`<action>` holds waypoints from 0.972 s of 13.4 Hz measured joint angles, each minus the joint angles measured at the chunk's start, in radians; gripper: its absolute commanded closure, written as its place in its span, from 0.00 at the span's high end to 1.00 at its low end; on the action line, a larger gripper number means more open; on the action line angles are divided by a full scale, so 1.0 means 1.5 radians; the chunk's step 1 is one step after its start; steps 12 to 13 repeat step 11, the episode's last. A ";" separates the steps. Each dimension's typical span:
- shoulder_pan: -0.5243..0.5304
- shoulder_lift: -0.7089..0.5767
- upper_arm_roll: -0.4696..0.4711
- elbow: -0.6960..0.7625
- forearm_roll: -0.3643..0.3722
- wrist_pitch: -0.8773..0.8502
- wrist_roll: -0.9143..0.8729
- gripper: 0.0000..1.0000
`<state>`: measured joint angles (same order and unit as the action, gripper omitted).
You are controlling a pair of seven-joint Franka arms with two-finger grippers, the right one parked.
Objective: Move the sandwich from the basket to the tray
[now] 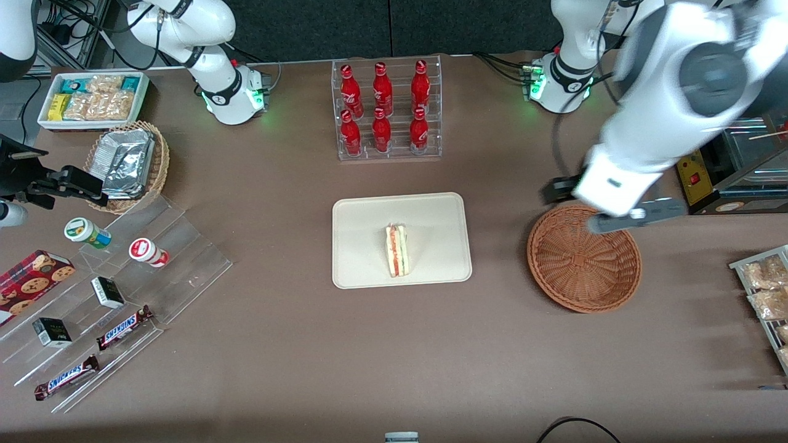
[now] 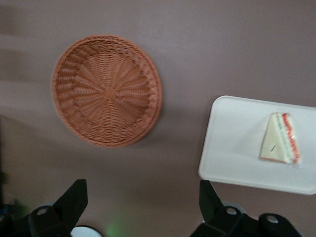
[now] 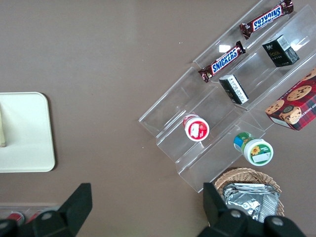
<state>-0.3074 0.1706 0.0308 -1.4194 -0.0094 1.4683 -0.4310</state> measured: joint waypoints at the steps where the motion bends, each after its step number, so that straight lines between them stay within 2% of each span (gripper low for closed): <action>1: 0.029 -0.011 0.000 0.000 0.000 -0.015 0.049 1.00; 6: 0.143 -0.051 0.002 -0.005 0.000 -0.072 0.280 1.00; 13: 0.154 -0.062 -0.008 -0.011 0.013 -0.080 0.303 1.00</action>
